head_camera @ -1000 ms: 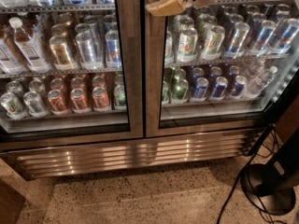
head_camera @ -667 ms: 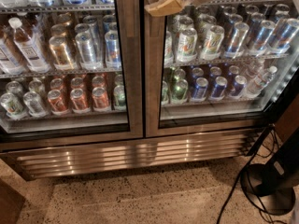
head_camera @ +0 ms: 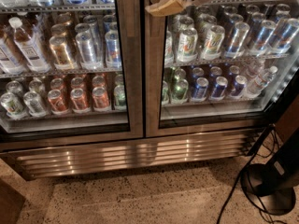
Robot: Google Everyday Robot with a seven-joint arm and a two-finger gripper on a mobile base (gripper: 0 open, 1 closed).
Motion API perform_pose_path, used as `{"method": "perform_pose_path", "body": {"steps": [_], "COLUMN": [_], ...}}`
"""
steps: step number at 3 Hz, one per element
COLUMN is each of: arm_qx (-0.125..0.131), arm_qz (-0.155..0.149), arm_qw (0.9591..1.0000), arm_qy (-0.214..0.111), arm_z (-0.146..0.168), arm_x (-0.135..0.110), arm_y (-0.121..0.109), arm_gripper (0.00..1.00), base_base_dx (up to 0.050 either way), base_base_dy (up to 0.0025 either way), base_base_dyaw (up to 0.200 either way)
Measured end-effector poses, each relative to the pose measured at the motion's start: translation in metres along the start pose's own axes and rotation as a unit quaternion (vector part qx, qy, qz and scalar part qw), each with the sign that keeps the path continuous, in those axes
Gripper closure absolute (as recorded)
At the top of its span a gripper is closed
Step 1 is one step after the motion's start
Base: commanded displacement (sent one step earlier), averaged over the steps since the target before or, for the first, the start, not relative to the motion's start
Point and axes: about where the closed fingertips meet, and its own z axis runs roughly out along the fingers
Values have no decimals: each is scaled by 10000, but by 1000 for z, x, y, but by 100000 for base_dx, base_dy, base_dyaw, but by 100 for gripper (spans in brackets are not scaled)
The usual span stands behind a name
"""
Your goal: Open right fridge door
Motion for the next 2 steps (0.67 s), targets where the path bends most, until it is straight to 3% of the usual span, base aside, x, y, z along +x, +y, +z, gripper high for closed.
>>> {"method": "perform_pose_path", "body": {"steps": [1, 2], "arm_qx": [129, 129], "arm_qz": [-211, -210], "arm_qw": [9997, 9997], "arm_qy": [15, 15], "arm_z": [0, 1], "arm_x": [5, 6], "arm_y": [8, 6], "arm_gripper": [100, 100], "base_base_dx": [0, 0], "base_base_dy": [0, 0], "base_base_dyaw": [0, 0]}}
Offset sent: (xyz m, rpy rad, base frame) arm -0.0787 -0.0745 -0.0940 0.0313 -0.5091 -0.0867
